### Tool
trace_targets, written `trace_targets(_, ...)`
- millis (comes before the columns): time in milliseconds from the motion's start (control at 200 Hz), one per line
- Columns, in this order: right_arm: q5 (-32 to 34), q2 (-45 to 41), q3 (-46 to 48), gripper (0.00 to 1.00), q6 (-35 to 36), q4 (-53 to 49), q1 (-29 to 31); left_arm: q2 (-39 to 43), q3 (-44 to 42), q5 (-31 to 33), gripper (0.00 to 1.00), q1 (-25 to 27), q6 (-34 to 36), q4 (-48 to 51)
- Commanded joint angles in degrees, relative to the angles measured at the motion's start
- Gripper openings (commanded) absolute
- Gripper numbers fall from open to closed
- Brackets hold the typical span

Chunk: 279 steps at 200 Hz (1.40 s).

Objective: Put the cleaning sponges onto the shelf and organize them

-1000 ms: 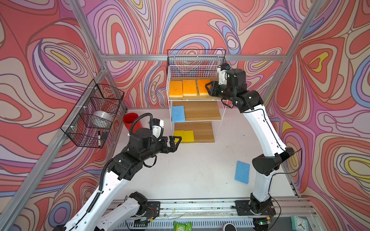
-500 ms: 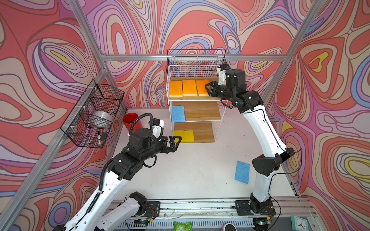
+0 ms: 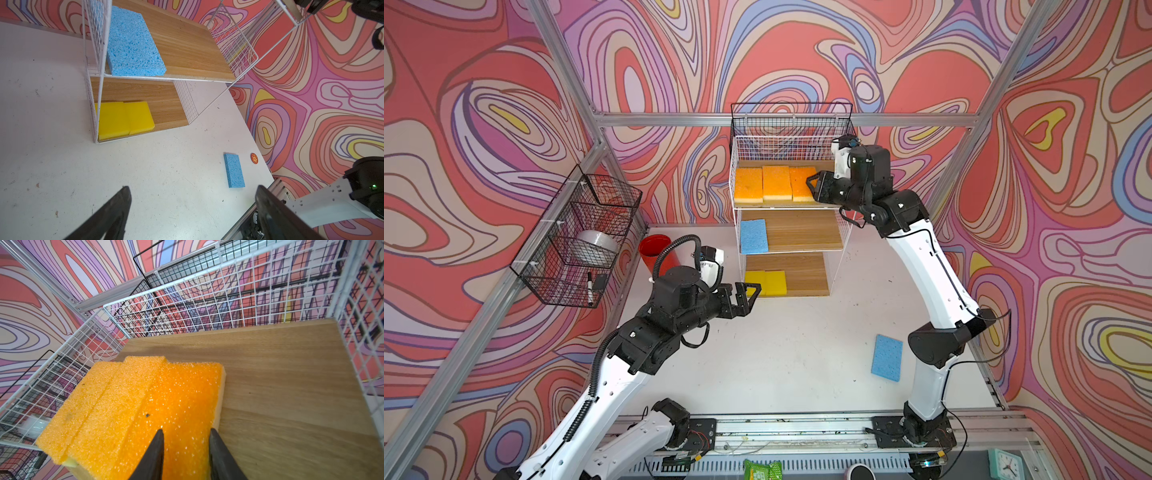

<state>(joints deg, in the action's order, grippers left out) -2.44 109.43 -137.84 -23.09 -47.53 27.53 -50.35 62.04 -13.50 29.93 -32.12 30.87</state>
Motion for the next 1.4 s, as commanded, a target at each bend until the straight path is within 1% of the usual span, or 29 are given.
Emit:
trace_targets(0,-0.91,-1.56,1.68,0.44,0.08,-3.43,1.21,0.27,0.76,0.24,0.94,-0.41,0.32,0.09)
trace_targets(130,-0.62,-2.03,1.79,0.50,0.24,-3.50,1.34,-0.01,0.93,0.15,0.94,-0.40,0.38,0.09)
trace_targets(285,0.35,-2.28,1.51,0.53,0.94,-3.82,1.30,-0.19,1.02,0.03,0.94,-0.35,0.30,-0.11)
trace_targets(581,2.37,-3.70,-1.78,0.58,2.77,-4.36,1.33,-0.54,1.62,0.37,0.94,-0.40,0.86,0.15)
trace_targets(806,3.18,-7.56,1.96,0.60,3.80,-2.92,1.32,-1.39,2.12,-0.72,0.94,-0.40,0.62,0.06)
trace_targets(831,3.23,-9.45,2.51,0.60,3.78,-2.84,1.34,-1.50,2.09,-0.85,0.94,-0.40,0.52,0.06)
trace_targets(901,3.14,-11.18,4.45,0.60,3.76,-2.42,1.30,-1.56,2.00,-1.23,0.94,-0.38,0.43,-0.02)
trace_targets(1041,2.27,-16.51,11.84,0.61,3.23,-1.61,1.92,-1.25,1.36,0.29,0.95,-0.40,1.86,1.78)
trace_targets(1142,4.79,-22.18,20.16,0.61,2.91,-1.48,4.17,-0.42,-0.27,0.82,0.95,-0.40,2.23,2.13)
trace_targets(1257,7.60,-30.14,33.44,0.61,0.89,-0.36,7.00,0.03,-2.65,0.78,0.95,-0.36,2.09,1.91)
trace_targets(1392,9.54,-41.26,50.28,0.58,-3.55,1.46,7.58,0.97,-6.88,2.11,0.95,-0.40,1.79,1.21)
